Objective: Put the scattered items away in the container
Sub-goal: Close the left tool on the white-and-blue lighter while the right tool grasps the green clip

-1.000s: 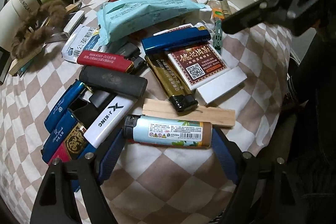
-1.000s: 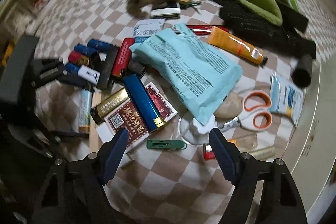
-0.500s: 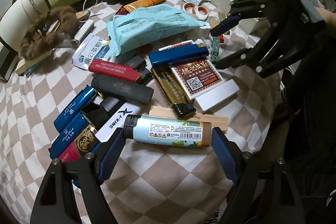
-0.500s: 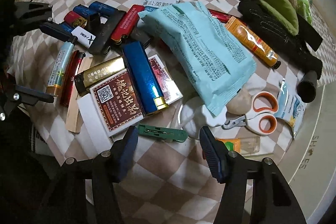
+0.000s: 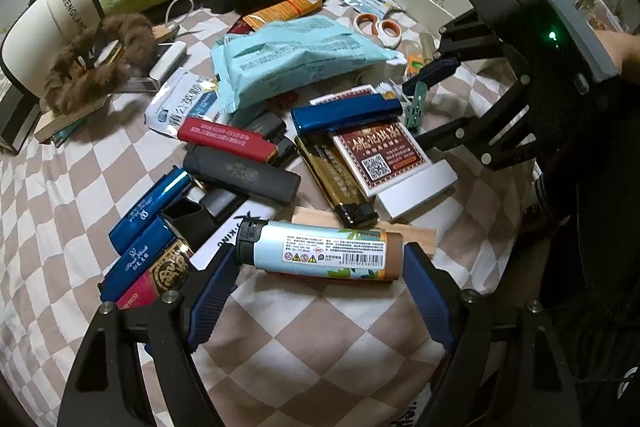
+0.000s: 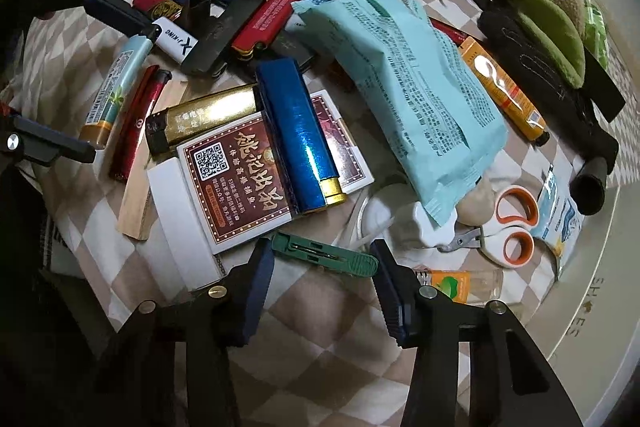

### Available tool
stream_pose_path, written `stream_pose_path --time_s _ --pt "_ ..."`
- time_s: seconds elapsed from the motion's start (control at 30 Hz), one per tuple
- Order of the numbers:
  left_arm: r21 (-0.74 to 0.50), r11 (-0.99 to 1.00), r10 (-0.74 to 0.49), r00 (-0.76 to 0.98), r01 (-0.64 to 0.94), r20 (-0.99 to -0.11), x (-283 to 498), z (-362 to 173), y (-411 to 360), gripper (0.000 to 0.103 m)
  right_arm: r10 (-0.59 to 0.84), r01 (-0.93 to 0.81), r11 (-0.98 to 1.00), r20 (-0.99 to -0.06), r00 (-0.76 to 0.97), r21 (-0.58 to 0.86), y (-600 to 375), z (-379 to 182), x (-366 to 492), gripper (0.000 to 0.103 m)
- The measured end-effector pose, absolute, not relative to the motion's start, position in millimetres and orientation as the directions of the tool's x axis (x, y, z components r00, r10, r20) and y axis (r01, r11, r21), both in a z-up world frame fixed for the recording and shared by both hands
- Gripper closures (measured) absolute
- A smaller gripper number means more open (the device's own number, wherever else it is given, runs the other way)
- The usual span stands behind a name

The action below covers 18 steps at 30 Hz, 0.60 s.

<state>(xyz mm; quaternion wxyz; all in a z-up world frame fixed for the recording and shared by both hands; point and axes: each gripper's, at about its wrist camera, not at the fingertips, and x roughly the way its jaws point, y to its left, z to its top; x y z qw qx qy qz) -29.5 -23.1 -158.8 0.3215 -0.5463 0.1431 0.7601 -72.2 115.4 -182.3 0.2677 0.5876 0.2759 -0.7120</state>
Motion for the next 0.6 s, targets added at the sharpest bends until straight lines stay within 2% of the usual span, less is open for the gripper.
stream_pose_path --time_s 0.4,0.6 --pt "-0.121 -0.774 0.351 -0.262 -0.621 -0.899 -40.5 -136.6 -17.4 0.02 -0.092 0.611 -0.79 -0.977 -0.194 -0.047 142.3 -148.1 -89.7 0.053" --pt "-0.123 -0.793 0.358 -0.294 -0.596 -0.886 -50.6 -122.8 -10.3 0.02 -0.161 0.56 -0.829 -0.961 -0.226 0.008 150.7 -123.9 -91.0 0.053"
